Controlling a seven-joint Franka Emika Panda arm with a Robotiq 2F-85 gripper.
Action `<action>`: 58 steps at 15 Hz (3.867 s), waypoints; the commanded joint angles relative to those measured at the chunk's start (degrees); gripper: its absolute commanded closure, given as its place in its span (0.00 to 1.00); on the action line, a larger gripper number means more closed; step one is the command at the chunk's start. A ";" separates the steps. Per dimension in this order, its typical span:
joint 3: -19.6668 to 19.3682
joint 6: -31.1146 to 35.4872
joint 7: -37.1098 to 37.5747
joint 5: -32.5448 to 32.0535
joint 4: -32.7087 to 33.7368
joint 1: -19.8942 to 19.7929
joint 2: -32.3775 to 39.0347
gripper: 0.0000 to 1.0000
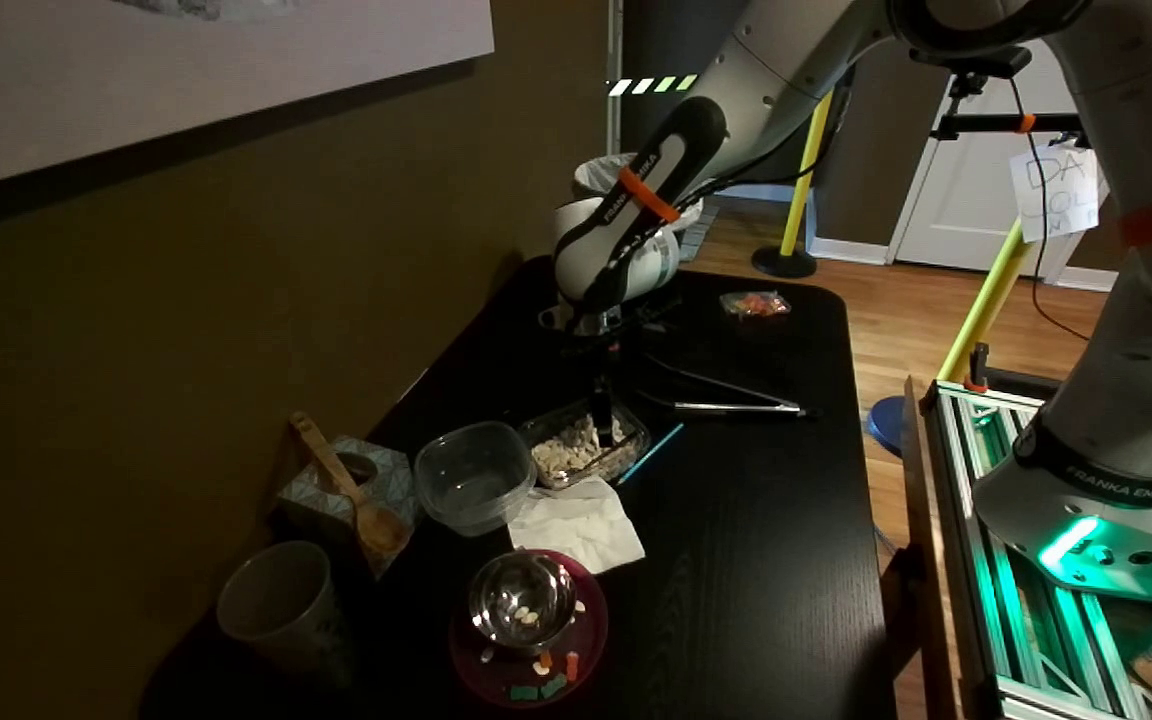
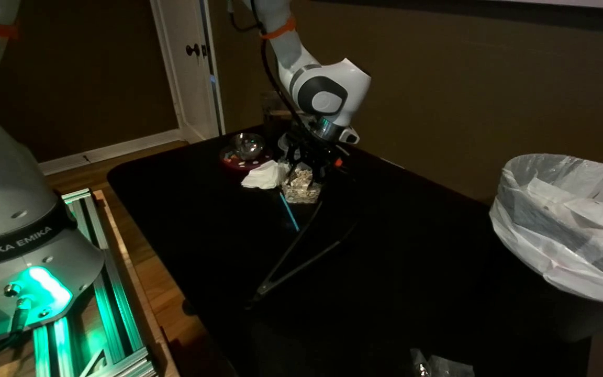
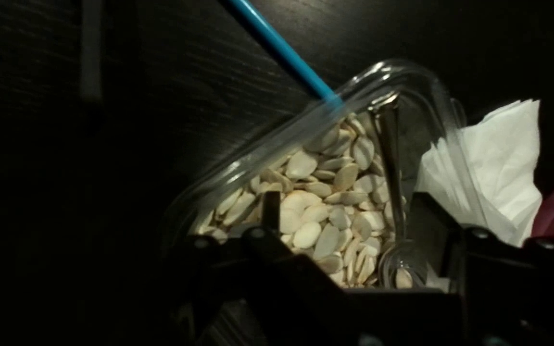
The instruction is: Use the spoon to move some of the white objects to the silver bowl
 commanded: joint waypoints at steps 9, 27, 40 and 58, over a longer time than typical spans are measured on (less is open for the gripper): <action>-0.25 -9.29 1.50 -3.34 3.39 -1.03 0.46 0.53; -0.15 -13.97 1.58 -4.29 4.63 0.84 1.76 0.90; -1.47 -13.23 2.72 -6.86 4.59 1.18 -3.25 0.99; -8.08 -24.28 19.66 -40.52 1.35 11.61 -6.71 0.99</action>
